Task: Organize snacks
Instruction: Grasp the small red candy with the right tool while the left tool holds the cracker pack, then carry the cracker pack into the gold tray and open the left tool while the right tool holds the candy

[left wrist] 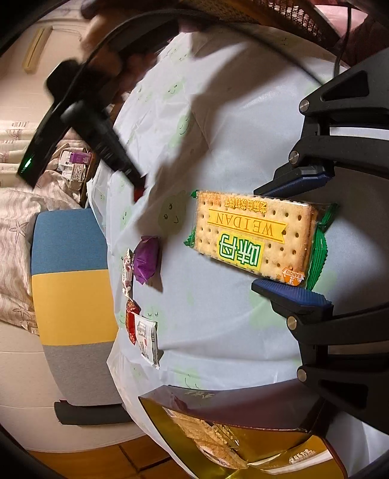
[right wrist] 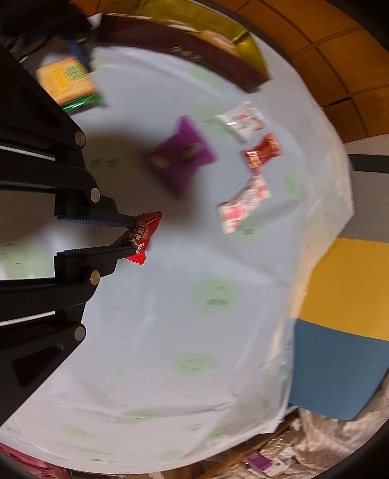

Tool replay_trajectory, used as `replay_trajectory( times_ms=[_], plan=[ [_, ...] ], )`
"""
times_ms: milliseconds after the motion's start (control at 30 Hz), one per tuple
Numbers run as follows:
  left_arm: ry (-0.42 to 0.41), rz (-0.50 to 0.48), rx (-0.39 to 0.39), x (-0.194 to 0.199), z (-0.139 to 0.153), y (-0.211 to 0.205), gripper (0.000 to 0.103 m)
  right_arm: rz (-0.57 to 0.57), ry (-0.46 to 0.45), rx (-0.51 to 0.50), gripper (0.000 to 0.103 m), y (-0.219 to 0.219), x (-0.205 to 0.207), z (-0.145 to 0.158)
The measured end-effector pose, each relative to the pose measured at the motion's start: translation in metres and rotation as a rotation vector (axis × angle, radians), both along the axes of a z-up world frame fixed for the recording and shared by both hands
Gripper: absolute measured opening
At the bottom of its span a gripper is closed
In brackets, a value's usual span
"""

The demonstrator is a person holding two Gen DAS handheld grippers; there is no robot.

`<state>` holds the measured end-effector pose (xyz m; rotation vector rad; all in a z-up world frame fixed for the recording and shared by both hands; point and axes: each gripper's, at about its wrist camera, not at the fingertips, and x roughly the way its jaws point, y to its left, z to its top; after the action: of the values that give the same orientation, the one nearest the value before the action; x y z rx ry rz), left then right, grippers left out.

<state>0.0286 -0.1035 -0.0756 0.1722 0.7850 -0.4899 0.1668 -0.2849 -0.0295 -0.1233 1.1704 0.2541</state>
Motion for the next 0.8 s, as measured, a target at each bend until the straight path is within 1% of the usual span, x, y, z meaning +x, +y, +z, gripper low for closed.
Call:
replay_trajectory(
  times_ms=[100, 200, 300, 333, 367, 400, 500, 600, 733, 800],
  plan=[
    [0.000, 0.002, 0.007, -0.001, 0.000, -0.001, 0.054, 0.009, 0.028, 0.002, 0.012, -0.005, -0.012, -0.012],
    [0.002, 0.004, 0.014, -0.001, 0.001, -0.002, 0.054, 0.016, 0.052, 0.025, 0.013, -0.007, -0.021, -0.025],
    [0.004, 0.007, 0.024, 0.000, 0.001, -0.003, 0.054, 0.009, 0.031, 0.063, 0.015, -0.012, -0.023, -0.029],
    [0.004, 0.008, 0.027, 0.000, 0.001, -0.004, 0.054, 0.006, 0.028, 0.078, 0.020, -0.014, -0.024, -0.030],
    [0.005, 0.010, 0.029, 0.000, 0.001, -0.004, 0.054, 0.002, 0.034, 0.091, 0.022, -0.017, -0.023, -0.032],
    [0.005, 0.013, 0.031, 0.000, 0.001, -0.004, 0.054, -0.006, 0.049, 0.088, 0.022, -0.019, -0.021, -0.037],
    [0.003, 0.017, 0.041, 0.000, 0.001, -0.005, 0.054, 0.000, 0.028, 0.075, 0.024, -0.017, -0.020, -0.036],
    [0.005, 0.020, 0.047, -0.001, 0.001, -0.006, 0.054, 0.017, 0.028, 0.072, 0.024, -0.013, -0.019, -0.037],
    [0.006, 0.023, 0.054, -0.002, 0.002, -0.007, 0.054, 0.009, 0.035, 0.078, 0.024, -0.011, -0.020, -0.035],
    [0.007, 0.025, 0.055, -0.003, 0.002, -0.008, 0.054, 0.007, 0.042, 0.083, 0.029, -0.010, -0.019, -0.035]
  ],
)
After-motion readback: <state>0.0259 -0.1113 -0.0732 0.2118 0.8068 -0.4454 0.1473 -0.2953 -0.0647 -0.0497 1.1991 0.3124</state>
